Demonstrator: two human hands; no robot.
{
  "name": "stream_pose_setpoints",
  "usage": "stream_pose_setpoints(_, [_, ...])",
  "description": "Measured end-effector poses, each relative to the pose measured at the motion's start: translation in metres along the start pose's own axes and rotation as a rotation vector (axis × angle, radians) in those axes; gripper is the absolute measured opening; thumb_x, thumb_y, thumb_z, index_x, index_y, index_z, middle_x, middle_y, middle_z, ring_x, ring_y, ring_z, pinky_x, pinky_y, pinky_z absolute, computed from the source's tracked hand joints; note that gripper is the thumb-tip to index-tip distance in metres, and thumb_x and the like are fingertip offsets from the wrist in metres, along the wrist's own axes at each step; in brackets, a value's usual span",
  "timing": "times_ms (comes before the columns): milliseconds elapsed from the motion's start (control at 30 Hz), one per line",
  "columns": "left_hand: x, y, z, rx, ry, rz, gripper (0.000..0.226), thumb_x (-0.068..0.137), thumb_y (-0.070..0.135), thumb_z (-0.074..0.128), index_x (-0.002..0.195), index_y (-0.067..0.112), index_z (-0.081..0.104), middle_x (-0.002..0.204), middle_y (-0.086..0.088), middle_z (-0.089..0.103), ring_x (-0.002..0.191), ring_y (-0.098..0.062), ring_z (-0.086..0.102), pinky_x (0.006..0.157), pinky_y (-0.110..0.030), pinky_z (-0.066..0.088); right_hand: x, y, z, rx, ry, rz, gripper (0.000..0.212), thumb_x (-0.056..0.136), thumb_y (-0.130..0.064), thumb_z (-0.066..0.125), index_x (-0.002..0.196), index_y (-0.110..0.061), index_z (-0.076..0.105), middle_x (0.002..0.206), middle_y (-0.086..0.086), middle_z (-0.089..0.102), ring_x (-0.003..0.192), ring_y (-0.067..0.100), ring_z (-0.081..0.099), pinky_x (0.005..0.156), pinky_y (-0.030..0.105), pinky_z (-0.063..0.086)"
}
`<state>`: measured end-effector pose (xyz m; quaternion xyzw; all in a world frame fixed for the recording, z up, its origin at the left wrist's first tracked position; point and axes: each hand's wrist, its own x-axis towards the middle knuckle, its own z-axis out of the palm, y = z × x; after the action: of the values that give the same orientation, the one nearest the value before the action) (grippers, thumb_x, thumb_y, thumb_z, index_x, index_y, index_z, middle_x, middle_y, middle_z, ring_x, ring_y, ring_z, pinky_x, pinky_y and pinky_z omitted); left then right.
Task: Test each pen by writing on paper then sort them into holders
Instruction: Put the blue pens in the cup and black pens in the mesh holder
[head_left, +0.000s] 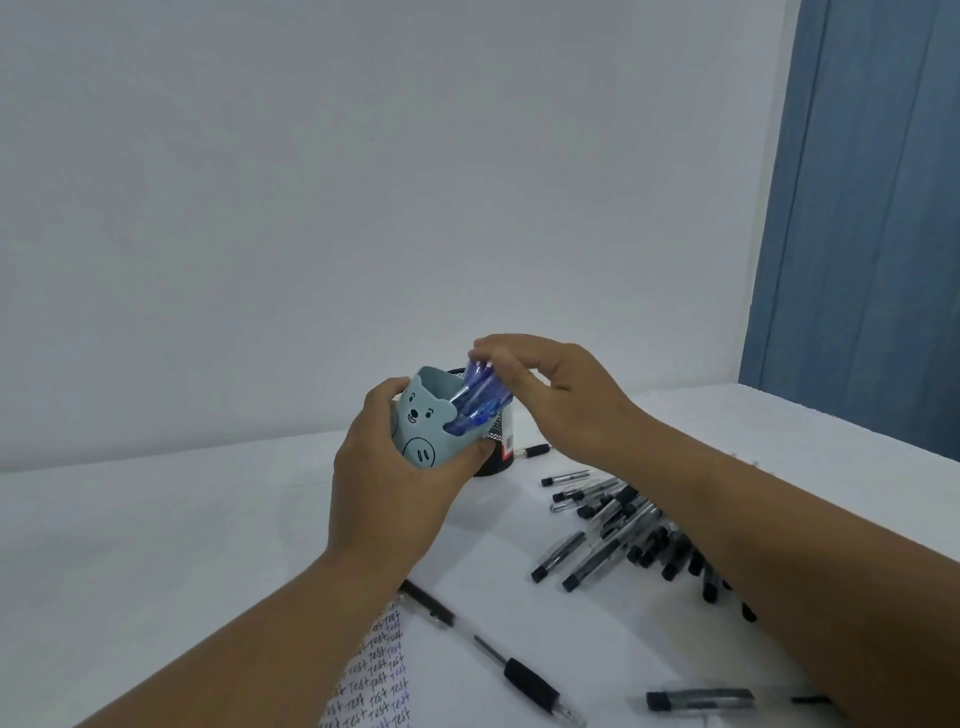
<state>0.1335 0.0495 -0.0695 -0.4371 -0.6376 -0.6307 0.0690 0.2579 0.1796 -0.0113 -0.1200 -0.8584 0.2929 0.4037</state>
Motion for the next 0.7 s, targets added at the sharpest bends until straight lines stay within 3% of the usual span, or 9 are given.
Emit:
stream_pose_setpoints(100, [0.005, 0.002, -0.003, -0.022, 0.035, -0.071, 0.074, 0.062, 0.058, 0.088, 0.12, 0.043, 0.045, 0.099, 0.024, 0.06, 0.087, 0.002, 0.064, 0.064, -0.016, 0.054, -0.002, 0.001, 0.001, 0.062, 0.054, -0.044, 0.034, 0.104, -0.036, 0.048, 0.136, -0.027, 0.056, 0.132, -0.013, 0.06, 0.124, 0.0, 0.053, 0.095, 0.018, 0.045])
stream_pose_setpoints(167, [0.013, 0.001, -0.006, -0.044, 0.043, -0.183, 0.075, 0.062, 0.062, 0.086, 0.119, 0.044, 0.041, 0.102, 0.022, 0.059, 0.093, -0.006, 0.064, 0.076, -0.032, 0.057, -0.004, 0.003, 0.003, 0.006, 0.103, -0.13, 0.033, 0.101, -0.034, 0.055, 0.133, -0.026, 0.054, 0.124, -0.01, 0.059, 0.116, 0.006, 0.056, 0.094, 0.023, 0.049])
stream_pose_setpoints(267, [0.03, -0.004, -0.015, -0.065, 0.008, -0.35, 0.081, 0.05, 0.073, 0.08, 0.113, 0.05, 0.035, 0.112, 0.015, 0.06, 0.105, -0.022, 0.063, 0.092, -0.051, 0.053, -0.007, 0.005, 0.003, -0.114, 0.069, -0.212, 0.025, 0.096, -0.028, 0.064, 0.121, -0.025, 0.059, 0.109, -0.014, 0.059, 0.102, 0.011, 0.058, 0.082, 0.016, 0.046])
stream_pose_setpoints(400, [0.044, -0.017, -0.036, -0.218, -0.062, -0.4, 0.069, 0.076, 0.037, 0.086, 0.125, 0.031, 0.038, 0.118, 0.006, 0.06, 0.1, -0.015, 0.065, 0.085, -0.038, 0.057, -0.008, 0.009, 0.006, -0.328, -0.101, -0.288, 0.011, 0.094, -0.024, 0.067, 0.106, -0.022, 0.068, 0.092, -0.018, 0.058, 0.091, 0.006, 0.057, 0.078, 0.009, 0.039])
stream_pose_setpoints(567, [0.047, -0.04, -0.045, -0.207, -0.163, -0.394, 0.06, 0.081, 0.031, 0.082, 0.131, 0.028, 0.048, 0.123, 0.005, 0.062, 0.101, -0.005, 0.062, 0.077, -0.024, 0.051, -0.009, 0.018, 0.005, -0.424, -0.255, -0.27, 0.006, 0.092, -0.023, 0.068, 0.097, -0.023, 0.072, 0.094, -0.016, 0.062, 0.094, 0.007, 0.057, 0.074, 0.01, 0.039])
stream_pose_setpoints(700, [0.043, -0.049, -0.053, 0.022, -0.347, -0.383, 0.092, 0.066, 0.031, 0.094, 0.139, 0.038, 0.038, 0.119, 0.013, 0.061, 0.105, -0.002, 0.061, 0.084, -0.025, 0.053, -0.01, 0.012, -0.004, -0.447, -0.309, -0.189, 0.006, 0.093, -0.027, 0.065, 0.094, -0.028, 0.071, 0.092, -0.017, 0.065, 0.09, 0.006, 0.059, 0.072, 0.01, 0.042])
